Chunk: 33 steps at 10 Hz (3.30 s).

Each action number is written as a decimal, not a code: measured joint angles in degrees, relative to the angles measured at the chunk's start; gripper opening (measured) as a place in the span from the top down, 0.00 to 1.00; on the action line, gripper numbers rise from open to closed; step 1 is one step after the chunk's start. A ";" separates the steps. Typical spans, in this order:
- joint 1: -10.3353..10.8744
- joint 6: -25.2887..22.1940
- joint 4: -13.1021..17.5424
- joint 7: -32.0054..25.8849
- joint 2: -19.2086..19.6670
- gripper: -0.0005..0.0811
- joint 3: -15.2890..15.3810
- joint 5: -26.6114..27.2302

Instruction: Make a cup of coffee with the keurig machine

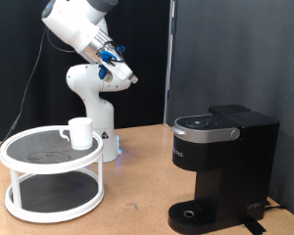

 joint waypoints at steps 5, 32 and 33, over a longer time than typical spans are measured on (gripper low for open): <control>-1.76 -13.19 2.73 -4.90 -0.27 0.99 -7.52 -5.76; -4.75 -11.61 6.95 -24.17 10.67 0.17 -24.53 -22.58; -4.75 -9.48 5.62 -24.53 11.02 0.11 -24.40 -23.05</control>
